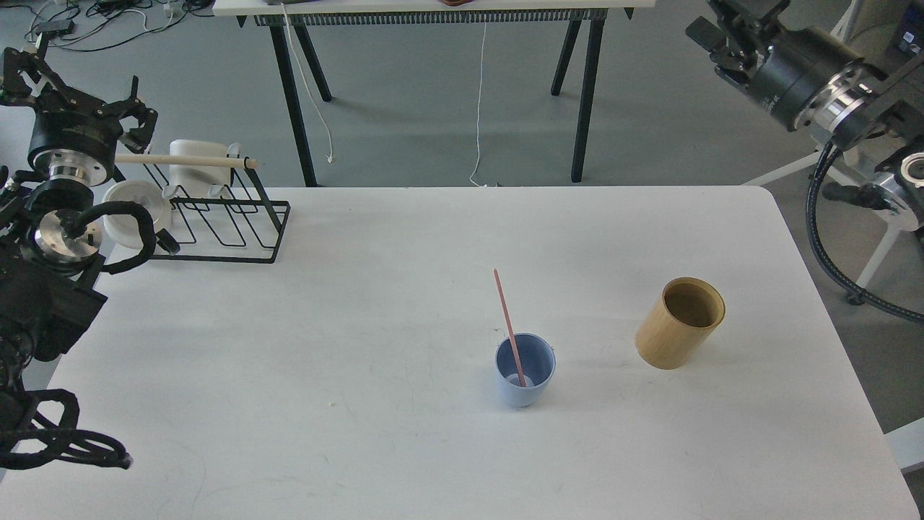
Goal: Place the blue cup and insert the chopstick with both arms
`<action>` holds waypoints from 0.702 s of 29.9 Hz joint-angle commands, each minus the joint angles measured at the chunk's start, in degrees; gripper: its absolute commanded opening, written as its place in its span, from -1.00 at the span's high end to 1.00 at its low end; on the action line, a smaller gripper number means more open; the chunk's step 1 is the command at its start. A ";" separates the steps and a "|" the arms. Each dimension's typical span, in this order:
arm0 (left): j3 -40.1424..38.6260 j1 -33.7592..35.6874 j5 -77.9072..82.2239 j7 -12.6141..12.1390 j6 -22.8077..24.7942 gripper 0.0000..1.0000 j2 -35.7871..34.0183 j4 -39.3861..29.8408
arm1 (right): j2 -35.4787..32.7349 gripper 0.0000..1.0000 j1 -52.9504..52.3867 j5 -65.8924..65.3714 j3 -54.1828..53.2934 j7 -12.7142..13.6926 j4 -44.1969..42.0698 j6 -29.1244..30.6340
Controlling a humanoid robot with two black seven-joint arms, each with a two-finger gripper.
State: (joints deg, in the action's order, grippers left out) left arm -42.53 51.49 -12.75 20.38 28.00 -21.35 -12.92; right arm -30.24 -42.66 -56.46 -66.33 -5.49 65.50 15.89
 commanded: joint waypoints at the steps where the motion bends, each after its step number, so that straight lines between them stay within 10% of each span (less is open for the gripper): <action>1: -0.01 0.10 -0.09 -0.08 0.00 -0.99 0.26 0.00 | 0.10 -0.99 -1.11 12.92 -0.38 -0.05 -6.25 -0.07; 21: -0.98 0.54 -0.35 0.18 0.00 -0.99 4.83 -0.44 | 5.72 -0.99 0.38 55.40 -1.00 0.04 -22.51 2.91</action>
State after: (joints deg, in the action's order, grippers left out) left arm -43.41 51.61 -13.10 20.56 28.00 -16.63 -13.05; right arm -24.81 -42.99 -2.66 -67.80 -5.45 44.42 17.20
